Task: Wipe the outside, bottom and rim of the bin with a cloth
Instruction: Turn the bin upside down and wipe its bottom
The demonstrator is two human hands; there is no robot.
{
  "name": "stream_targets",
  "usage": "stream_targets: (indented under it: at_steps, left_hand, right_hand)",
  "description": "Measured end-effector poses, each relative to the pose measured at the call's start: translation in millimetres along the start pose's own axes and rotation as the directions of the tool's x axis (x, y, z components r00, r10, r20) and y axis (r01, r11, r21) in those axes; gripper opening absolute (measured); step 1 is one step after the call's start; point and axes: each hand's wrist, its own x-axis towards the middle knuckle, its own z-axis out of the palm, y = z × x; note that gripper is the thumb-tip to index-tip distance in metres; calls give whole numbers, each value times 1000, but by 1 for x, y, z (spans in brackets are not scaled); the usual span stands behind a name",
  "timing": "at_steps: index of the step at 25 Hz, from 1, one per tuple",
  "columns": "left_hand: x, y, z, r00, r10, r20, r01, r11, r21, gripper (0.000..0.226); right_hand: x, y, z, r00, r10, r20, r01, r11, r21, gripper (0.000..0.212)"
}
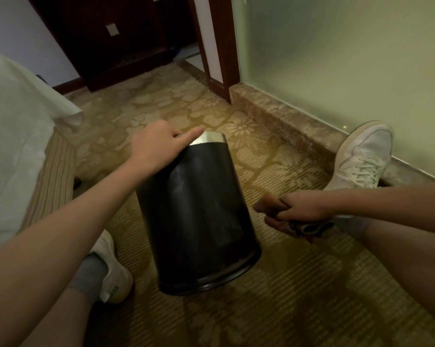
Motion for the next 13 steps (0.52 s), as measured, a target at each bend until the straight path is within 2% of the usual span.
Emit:
stream_targets:
  at_steps: [2,4,5,7,8,10,13]
  left_hand:
    - [1,11,-16,997,-23,-70,17,997,-82,71]
    - [2,19,-39,991,-36,-129,5,974,-228,69]
    - [3,23,-52,987,-50,-155,-6,941,-338,71]
    - [9,28,-73,968,-169,-187,28,811,-585,70]
    - [14,27,-79,949,-270,-162,80,705,-705,64]
    - [21,23,-78,888,-460,-12,194,398,-897,44]
    - [13,5,-43,798,-534,279,305,-42,-951,50]
  right_hand:
    - [-1,18,-11,998,38,-57,-34,997,74,27]
    - [0,37,-23,984,128,-123,-89,955,281,25]
    - [1,46,-30,968,197,-155,-114,896,429,27]
    - [2,55,-46,928,312,-204,-65,675,735,30]
    - [-1,56,-56,920,323,-224,8,554,833,28]
    - [-16,54,-81,931,267,-248,168,290,942,20]
    - [-48,49,-129,940,176,-293,313,-98,945,19]
